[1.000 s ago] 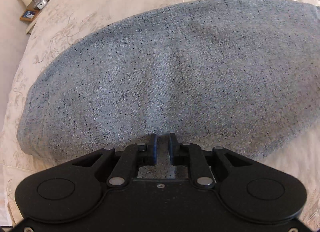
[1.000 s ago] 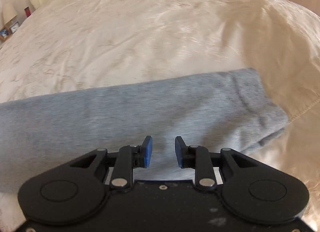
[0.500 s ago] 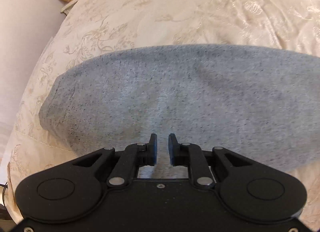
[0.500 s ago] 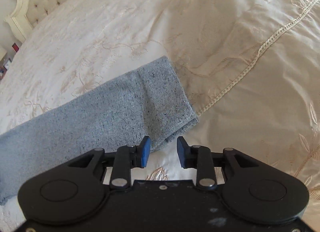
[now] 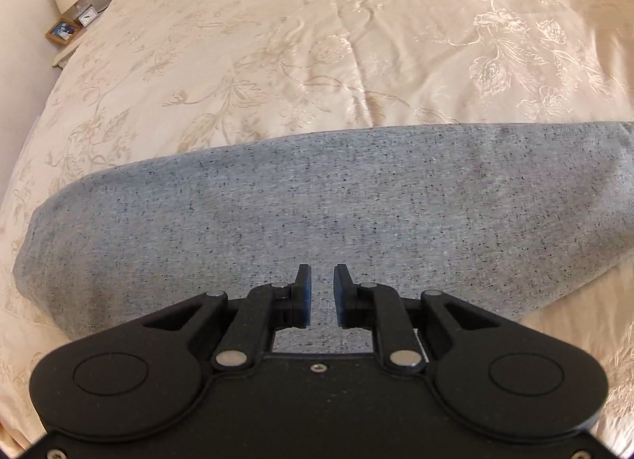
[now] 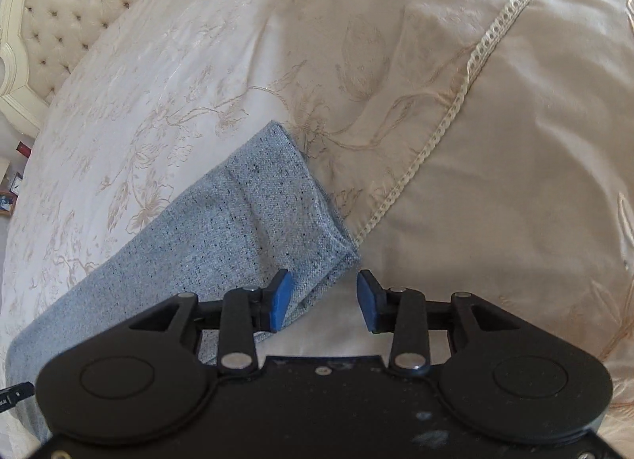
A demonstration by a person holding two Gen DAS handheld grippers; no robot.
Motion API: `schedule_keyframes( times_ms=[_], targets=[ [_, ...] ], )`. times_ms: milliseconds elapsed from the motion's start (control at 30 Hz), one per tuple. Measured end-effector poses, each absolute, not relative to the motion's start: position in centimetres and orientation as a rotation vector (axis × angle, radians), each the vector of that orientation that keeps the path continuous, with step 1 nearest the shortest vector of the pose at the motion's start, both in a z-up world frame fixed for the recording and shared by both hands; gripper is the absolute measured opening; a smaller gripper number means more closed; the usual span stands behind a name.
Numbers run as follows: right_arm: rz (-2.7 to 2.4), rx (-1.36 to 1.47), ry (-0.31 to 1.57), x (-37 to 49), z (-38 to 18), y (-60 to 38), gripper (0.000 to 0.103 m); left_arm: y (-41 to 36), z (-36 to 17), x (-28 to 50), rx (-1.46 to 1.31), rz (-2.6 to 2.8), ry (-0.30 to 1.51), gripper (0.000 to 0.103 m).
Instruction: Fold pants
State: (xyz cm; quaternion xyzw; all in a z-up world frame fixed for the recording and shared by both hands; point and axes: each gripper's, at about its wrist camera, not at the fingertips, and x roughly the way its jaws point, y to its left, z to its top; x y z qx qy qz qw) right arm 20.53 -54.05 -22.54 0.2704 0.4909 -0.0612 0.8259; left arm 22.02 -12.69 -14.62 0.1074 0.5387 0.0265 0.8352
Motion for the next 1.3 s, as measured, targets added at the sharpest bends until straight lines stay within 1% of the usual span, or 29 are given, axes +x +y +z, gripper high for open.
schedule_keyframes(
  times_ms=[100,200,333,500,533,567,600,733,867,1100,1200,1300],
  targets=[
    [-0.096,0.558,1.026,21.4,-22.9,-54.0,0.041,-13.5,-14.8,22.2,0.229,0.041,1.155,0.023],
    [-0.079,0.578,1.044,22.5,-23.2,-54.3,0.043,-14.0,-14.7,22.5,0.233,0.034,1.156,0.023],
    [-0.033,0.584,1.006,23.0,-22.9,-54.8,0.043,-14.6,-14.5,23.3,0.213,0.026,1.162,0.023],
    [-0.026,0.679,1.022,24.1,-23.8,-55.3,0.043,-16.0,-14.7,25.6,0.156,0.004,1.18,0.023],
    [-0.034,0.671,1.035,24.4,-24.0,-55.4,0.04,-16.4,-14.8,26.3,0.144,0.0,1.183,0.023],
    [-0.042,0.653,1.042,24.5,-24.1,-55.3,0.034,-16.8,-14.9,26.9,0.129,-0.005,1.184,0.023],
    [-0.044,0.628,1.047,24.6,-24.2,-55.0,0.019,-17.2,-15.0,27.5,0.116,-0.013,1.186,0.023],
    [-0.046,0.588,1.042,24.7,-24.6,-54.1,0.017,-19.0,-16.1,30.7,0.103,-0.023,1.195,0.023],
    [-0.065,0.631,1.038,24.5,-25.1,-54.4,0.017,-20.3,-18.0,33.7,0.11,-0.016,1.221,0.023],
    [-0.066,0.634,1.043,24.6,-25.2,-54.4,0.017,-21.3,-21.6,36.2,0.143,-0.021,1.282,0.021],
    [-0.066,0.63,1.042,24.6,-25.2,-54.3,0.017,-21.3,-20.9,36.1,0.153,-0.039,1.279,0.021],
    [-0.067,0.626,1.045,24.7,-25.1,-54.3,0.017,-20.6,-18.9,34.8,0.125,-0.062,1.246,0.021]
  ],
)
